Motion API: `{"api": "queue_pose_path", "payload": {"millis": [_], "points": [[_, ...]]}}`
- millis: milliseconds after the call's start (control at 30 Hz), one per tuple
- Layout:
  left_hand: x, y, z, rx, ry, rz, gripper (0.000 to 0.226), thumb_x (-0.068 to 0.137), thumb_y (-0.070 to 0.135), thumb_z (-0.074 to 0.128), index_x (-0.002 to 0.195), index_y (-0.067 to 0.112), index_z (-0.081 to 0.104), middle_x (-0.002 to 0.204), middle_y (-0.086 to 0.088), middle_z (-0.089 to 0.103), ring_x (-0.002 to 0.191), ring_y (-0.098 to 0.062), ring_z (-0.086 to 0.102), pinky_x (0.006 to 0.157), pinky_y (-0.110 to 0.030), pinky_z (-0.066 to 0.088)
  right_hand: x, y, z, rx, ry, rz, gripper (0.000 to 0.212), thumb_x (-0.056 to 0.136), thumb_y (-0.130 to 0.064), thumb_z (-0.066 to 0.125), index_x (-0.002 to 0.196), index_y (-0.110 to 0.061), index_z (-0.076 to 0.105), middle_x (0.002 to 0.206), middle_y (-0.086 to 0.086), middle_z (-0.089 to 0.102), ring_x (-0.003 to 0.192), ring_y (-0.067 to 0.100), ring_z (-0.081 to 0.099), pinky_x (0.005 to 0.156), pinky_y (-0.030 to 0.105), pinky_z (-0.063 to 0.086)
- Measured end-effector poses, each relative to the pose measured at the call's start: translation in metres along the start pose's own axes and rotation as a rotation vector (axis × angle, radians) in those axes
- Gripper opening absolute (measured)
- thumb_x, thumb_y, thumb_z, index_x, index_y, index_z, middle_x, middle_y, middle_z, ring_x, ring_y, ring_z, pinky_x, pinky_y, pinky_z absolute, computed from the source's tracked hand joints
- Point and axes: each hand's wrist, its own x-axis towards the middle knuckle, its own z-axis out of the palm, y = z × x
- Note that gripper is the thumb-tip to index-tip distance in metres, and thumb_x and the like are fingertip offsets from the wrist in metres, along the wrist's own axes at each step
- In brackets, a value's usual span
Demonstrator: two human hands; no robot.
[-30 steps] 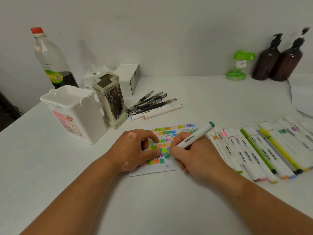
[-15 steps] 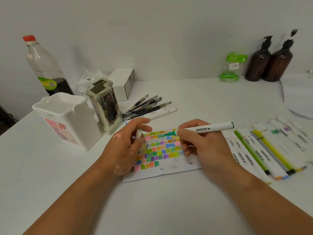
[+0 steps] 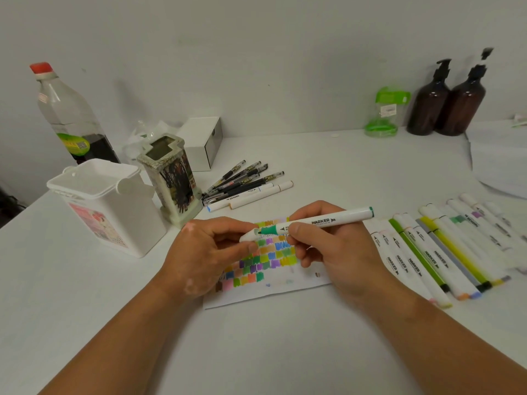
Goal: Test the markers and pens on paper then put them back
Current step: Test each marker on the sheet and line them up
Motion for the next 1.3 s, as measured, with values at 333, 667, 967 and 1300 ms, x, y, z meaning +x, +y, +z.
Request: {"api": "queue_pose_path", "payload": {"millis": [333, 667, 967, 1300], "points": [[-0.003, 0.006, 0.001, 0.132, -0.004, 0.239, 0.023, 0.078, 0.037, 0.074, 0.101, 0.044, 0.074, 0.091, 0.018, 0.07, 0.087, -0.017, 0.068, 0.069, -0.027, 0.058, -0.001, 0.004, 0.006, -0.107, -0.042, 0.005, 0.01, 0.079, -0.032, 0.079, 0.087, -0.027, 0.077, 0.077, 0.009, 0.076, 0.064, 0.019, 0.069, 0.059, 0.027, 0.056], [-0.002, 0.006, 0.003, 0.141, 0.023, 0.274, 0.024, 0.083, 0.031, 0.07, 0.106, 0.035, 0.075, 0.094, 0.017, 0.07, 0.09, -0.014, 0.068, 0.071, -0.02, 0.055, -0.003, -0.005, 0.005, -0.046, -0.114, 0.025, 0.007, 0.088, -0.025, 0.078, 0.092, -0.021, 0.074, 0.08, 0.008, 0.075, 0.066, 0.017, 0.067, 0.059, 0.029, 0.054], [-0.001, 0.004, 0.003, 0.138, -0.027, 0.293, 0.025, 0.084, 0.026, 0.07, 0.107, 0.034, 0.075, 0.101, 0.012, 0.069, 0.09, -0.02, 0.064, 0.075, -0.023, 0.054, 0.0, -0.018, -0.018, 0.102, -0.489, 0.282, 0.05, 0.082, -0.061, 0.067, 0.103, -0.016, 0.074, 0.105, 0.024, 0.074, 0.083, 0.026, 0.068, 0.073, 0.037, 0.054], [0.001, -0.01, -0.001, 0.323, -0.021, 0.147, 0.036, 0.078, 0.048, 0.068, 0.114, 0.043, 0.067, 0.096, 0.026, 0.064, 0.095, 0.002, 0.059, 0.078, -0.011, 0.052, 0.005, -0.009, -0.027, -0.968, 0.071, 0.056, 0.02, 0.077, -0.035, 0.075, 0.09, -0.042, 0.062, 0.073, -0.013, 0.067, 0.067, -0.005, 0.057, 0.053, 0.01, 0.038]]}}
